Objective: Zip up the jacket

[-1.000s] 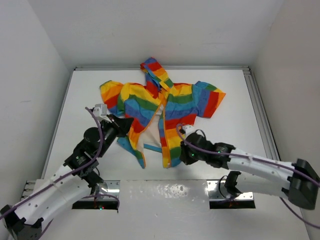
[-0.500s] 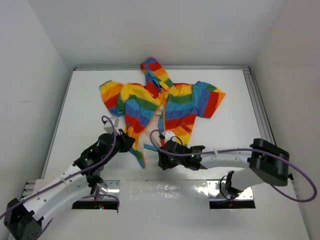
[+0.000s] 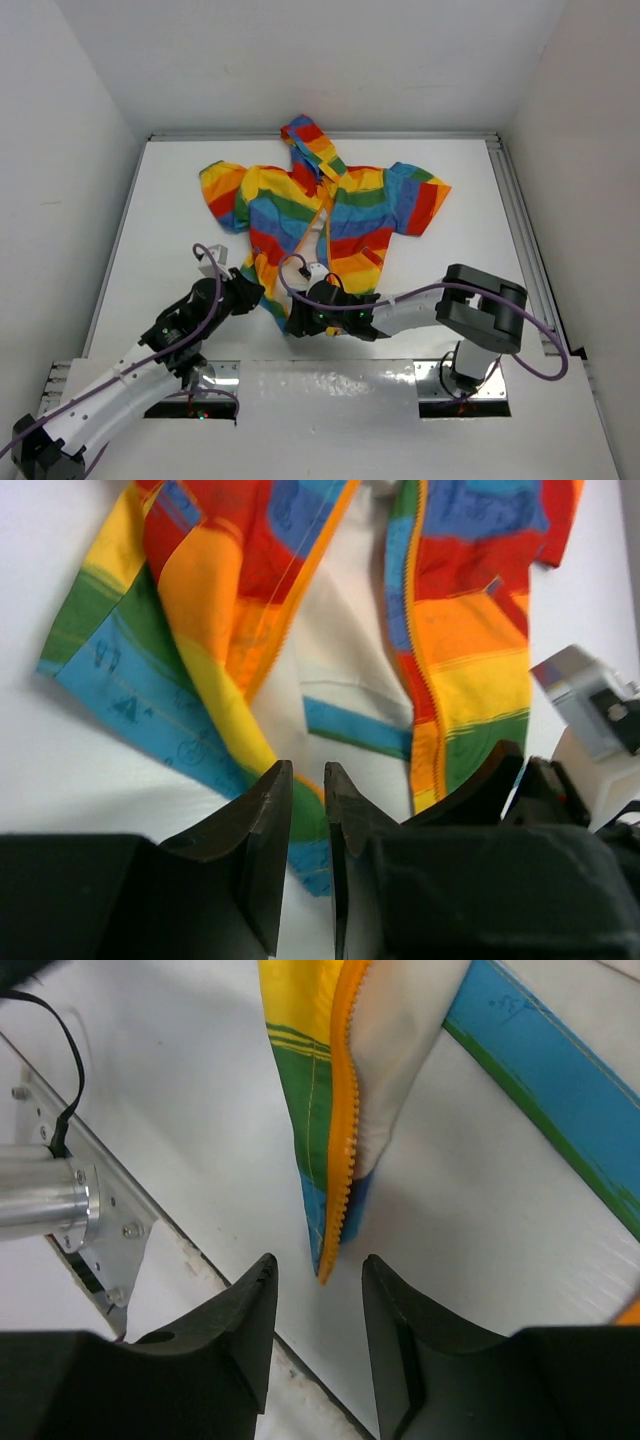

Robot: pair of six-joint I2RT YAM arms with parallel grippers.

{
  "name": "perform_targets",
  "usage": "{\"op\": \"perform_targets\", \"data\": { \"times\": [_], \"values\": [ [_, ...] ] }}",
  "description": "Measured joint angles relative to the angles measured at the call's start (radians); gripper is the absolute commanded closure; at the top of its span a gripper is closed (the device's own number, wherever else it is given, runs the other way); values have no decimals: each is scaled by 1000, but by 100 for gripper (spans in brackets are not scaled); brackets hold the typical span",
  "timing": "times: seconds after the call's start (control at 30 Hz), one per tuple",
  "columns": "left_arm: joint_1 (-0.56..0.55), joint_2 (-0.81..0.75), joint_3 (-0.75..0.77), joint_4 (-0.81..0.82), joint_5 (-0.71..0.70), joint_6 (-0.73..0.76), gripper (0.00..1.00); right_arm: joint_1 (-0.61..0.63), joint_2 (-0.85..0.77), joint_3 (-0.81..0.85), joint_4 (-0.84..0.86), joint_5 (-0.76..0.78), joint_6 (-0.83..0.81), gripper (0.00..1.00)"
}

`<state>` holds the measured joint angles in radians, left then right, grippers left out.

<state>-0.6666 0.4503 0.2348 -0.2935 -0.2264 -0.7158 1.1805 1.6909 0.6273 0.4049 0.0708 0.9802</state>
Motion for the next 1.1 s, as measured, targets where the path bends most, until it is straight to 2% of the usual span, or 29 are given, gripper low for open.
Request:
{"op": "perform_targets", "data": {
  "times": [0.23, 0.3, 0.33, 0.4, 0.57, 0.77, 0.87, 1.0, 1.1],
  "values": [
    [0, -21, -32, -30, 19, -23, 79, 0, 70, 24, 56, 6, 27, 71],
    [0, -21, -37, -33, 34, -24, 78, 0, 82, 26, 68, 11, 34, 82],
    [0, -21, -41, -32, 42, -25, 78, 0, 87, 27, 76, 16, 36, 94],
    [0, -22, -51, -28, 56, -27, 77, 0, 91, 25, 97, 33, 46, 100],
    [0, -15, -56, -18, 106, -26, 66, 0, 45, -63, 222, 81, 60, 100],
    [0, -2, -58, 33, 188, -29, 52, -4, -172, -208, 317, 112, 65, 100],
    [0, -16, -61, 79, 238, -41, 49, -43, -244, -285, 456, 74, 115, 100],
    [0, -16, -89, 190, 313, -68, 48, -145, -198, -380, 665, -11, 239, 100],
    [0, -14, -142, 286, 362, -99, 48, -178, -118, -422, 774, -74, 347, 100]
  ]
}}
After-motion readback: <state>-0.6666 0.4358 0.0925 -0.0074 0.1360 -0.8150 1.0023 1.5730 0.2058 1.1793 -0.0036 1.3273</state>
